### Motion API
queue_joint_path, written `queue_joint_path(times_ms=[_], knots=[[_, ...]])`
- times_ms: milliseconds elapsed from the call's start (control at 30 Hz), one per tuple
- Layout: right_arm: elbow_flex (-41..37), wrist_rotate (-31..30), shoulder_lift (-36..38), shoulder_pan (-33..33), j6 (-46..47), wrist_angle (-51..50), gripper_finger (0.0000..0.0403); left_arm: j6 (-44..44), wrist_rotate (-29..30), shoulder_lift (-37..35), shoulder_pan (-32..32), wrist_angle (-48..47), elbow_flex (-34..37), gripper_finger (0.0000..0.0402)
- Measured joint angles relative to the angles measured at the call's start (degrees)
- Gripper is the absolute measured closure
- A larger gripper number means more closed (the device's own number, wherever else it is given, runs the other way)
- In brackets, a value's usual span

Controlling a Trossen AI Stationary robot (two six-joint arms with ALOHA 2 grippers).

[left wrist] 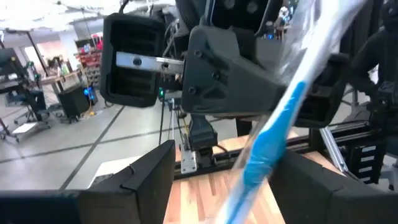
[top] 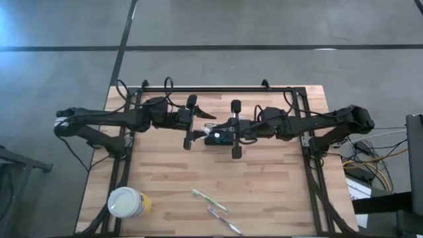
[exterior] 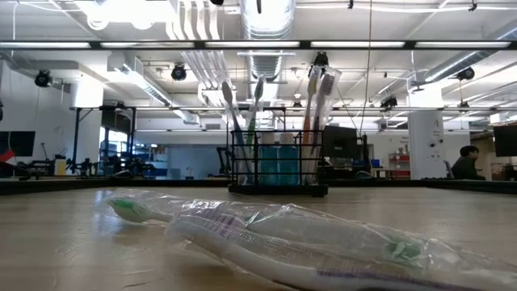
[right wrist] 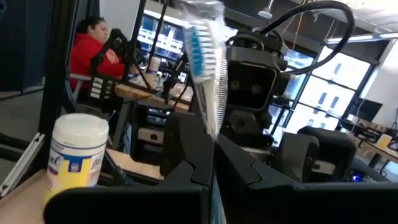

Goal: Pick & Place toothbrushing station
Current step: Put the blue toothbrush into the wire organizer

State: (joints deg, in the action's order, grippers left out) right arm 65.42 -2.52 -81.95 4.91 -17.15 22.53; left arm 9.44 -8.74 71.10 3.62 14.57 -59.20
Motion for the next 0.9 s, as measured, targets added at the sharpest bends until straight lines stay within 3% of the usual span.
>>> queue_joint_path(times_ms=[167,400,500,900], knots=[[-0.72,0.00,0.52,0.02,-0.04,0.38,0.0394,0.36,-1.70,-0.58,-0.02,0.53,0.00,0.0207],[-0.93,-0.08,0.56,-0.38,0.00,0.40,0.0394,1.55,-4.47,0.06,-0.04,1.33,0.01,0.0344],[-0.93,0.00,0.56,-0.52,-0.04,0.39,0.0394,2.35,-5.23,0.21,-0.02,1.35,0.04,0.0379],[-1.42,1.29,2.80,-0.81,0.46,0.05,0.0383,2.43,-5.33,-0.92,0.02,-0.74,0.29,0.0380]])
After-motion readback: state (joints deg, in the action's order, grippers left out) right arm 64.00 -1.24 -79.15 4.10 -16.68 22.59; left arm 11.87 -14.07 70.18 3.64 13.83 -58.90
